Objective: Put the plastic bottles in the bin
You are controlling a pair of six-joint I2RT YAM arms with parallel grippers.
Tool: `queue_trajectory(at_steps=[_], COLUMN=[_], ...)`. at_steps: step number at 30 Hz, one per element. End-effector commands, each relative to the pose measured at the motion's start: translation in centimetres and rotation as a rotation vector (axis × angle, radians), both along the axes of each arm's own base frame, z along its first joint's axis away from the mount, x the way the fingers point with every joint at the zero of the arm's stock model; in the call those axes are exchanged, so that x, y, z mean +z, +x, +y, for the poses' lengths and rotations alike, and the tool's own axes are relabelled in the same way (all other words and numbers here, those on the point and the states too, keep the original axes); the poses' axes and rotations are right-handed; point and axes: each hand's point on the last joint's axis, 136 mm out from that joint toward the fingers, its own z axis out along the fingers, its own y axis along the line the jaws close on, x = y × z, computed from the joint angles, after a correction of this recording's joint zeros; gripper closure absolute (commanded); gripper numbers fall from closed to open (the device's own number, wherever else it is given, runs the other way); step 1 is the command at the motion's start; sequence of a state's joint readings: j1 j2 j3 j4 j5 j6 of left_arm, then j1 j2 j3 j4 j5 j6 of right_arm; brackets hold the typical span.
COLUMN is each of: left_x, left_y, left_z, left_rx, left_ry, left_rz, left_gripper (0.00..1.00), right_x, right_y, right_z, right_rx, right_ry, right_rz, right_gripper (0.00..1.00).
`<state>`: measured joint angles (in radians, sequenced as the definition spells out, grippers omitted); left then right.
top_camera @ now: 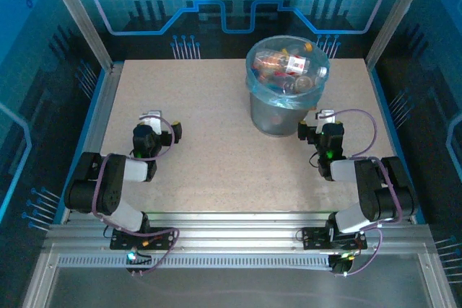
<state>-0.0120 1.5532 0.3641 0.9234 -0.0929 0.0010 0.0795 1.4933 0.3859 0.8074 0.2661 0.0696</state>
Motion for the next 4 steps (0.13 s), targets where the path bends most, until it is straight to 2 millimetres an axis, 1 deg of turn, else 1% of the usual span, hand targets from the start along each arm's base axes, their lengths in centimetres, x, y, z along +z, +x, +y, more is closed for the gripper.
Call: queue_trajectory(at_steps=[1, 4], left_x=[0.67, 0.72], left_y=[0.49, 0.43], left_z=[0.23, 0.6], left_rx=[0.004, 0.03], left_ry=[-0.004, 0.002], left_rz=[-0.018, -0.023], left_gripper=[0.01, 0.01], right_x=[0.46, 0.49], right_y=[0.37, 0.39], right_z=[-0.03, -0.06], right_rx=[-0.01, -0.01], right_ry=[-0.019, -0.02], right_rz=[-0.012, -0.013], right_gripper=[0.0, 0.0])
